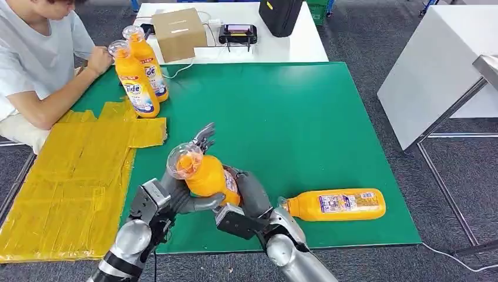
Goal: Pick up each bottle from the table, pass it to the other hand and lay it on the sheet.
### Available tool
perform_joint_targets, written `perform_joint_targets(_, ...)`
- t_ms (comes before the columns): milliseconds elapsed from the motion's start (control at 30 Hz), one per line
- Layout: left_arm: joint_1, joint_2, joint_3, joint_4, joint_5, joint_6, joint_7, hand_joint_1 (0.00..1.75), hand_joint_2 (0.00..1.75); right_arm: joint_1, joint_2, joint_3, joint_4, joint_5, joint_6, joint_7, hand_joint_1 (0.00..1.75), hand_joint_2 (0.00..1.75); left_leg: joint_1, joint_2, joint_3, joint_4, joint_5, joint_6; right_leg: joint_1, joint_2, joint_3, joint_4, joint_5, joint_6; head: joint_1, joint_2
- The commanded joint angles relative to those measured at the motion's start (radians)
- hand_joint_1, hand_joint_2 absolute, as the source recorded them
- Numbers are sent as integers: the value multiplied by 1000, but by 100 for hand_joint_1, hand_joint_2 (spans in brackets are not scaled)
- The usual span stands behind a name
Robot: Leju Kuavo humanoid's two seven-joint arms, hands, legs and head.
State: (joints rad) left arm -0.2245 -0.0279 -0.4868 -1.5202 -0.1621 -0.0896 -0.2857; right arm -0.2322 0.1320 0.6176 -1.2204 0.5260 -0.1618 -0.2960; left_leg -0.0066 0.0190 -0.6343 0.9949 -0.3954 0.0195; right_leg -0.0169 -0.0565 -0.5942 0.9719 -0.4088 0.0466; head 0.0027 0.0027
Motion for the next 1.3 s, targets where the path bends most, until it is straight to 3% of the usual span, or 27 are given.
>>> perform_joint_targets(33, -38, -13, -47, 100, 4, 3, 11, 175, 175, -30, -11, 53, -12, -2, 1, -5, 171, 175, 1, -1, 4, 0, -2, -1, 1, 3, 4, -1, -2, -2, 1, 0)
perform_joint_targets(767, -38, -13, -47, 100, 4, 3, 11, 175, 175, -30, -11, 53, -12, -2, 1, -5, 169, 175, 1, -1, 5, 0, -2, -2, 1, 4, 5, -1, -2, -2, 1, 0)
perform_joint_targets(1033, -23, -19, 7, 63, 69, 18, -7, 175, 175, -34, -10, 54, 6, -7, 3, -6, 173, 175, 2, 0, 5, 1, -3, -2, 1, 6, 6, 0, -2, -2, 1, 0)
perform_joint_targets(1067, -23, -18, 9, 60, 71, 19, -7, 175, 175, -34, -10, 54, 8, -7, 3, -5, 162, 175, 1, 0, 5, 0, -2, -2, 1, 5, 5, 0, -2, -2, 0, 0)
perform_joint_targets(1100, -25, -14, 11, 55, 72, 19, -8, 175, 175, -35, -10, 54, 11, -8, 2, -5, 136, 175, 1, 0, 3, 0, -2, -1, 1, 4, 3, -1, -1, -1, 0, 0)
perform_joint_targets(1133, -27, -9, 15, 48, 73, 19, -8, 175, 175, -32, -13, 48, 3, -21, 5, -11, 51, 175, 1, 0, 3, 0, -1, -1, 0, 4, 3, -1, -1, -1, 0, 0)
perform_joint_targets(1167, -27, -8, 20, 44, 74, 23, -10, 175, 175, -29, -16, 43, -8, -34, 6, -19, 0, 175, 1, 0, 4, 0, -2, -1, 1, 5, 4, 0, -1, -2, 0, 0)
perform_joint_targets(1200, -26, 1, 31, 32, 33, 67, -23, 175, 175, -15, -28, 23, -52, -63, 2, -38, 0, 175, 1, 0, 3, 0, -1, -1, 0, 4, 4, -1, -1, -1, 0, 0)
perform_joint_targets(1233, -55, 58, 54, 73, -344, 444, 185, 175, 175, 56, -120, -45, -291, -99, -120, -149, 0, 175, 1, 0, 1, 0, -1, -1, 0, 3, 2, 0, 0, -1, 1, 0)
perform_joint_targets(1267, -77, 86, 93, 104, -705, 448, 202, 175, 175, 94, -180, -98, -447, -100, -51, -101, 0, 175, 1, 0, 3, 1, -2, -1, 1, 5, 4, 0, -2, -2, 0, 0)
perform_joint_targets(1300, -88, 79, 152, 137, -706, 425, 154, 175, 175, 126, -190, -165, -547, -100, 36, -63, 0, 175, 1, -4, 1, 0, -1, -1, 0, 0, 3, 0, -2, -1, 1, 0)
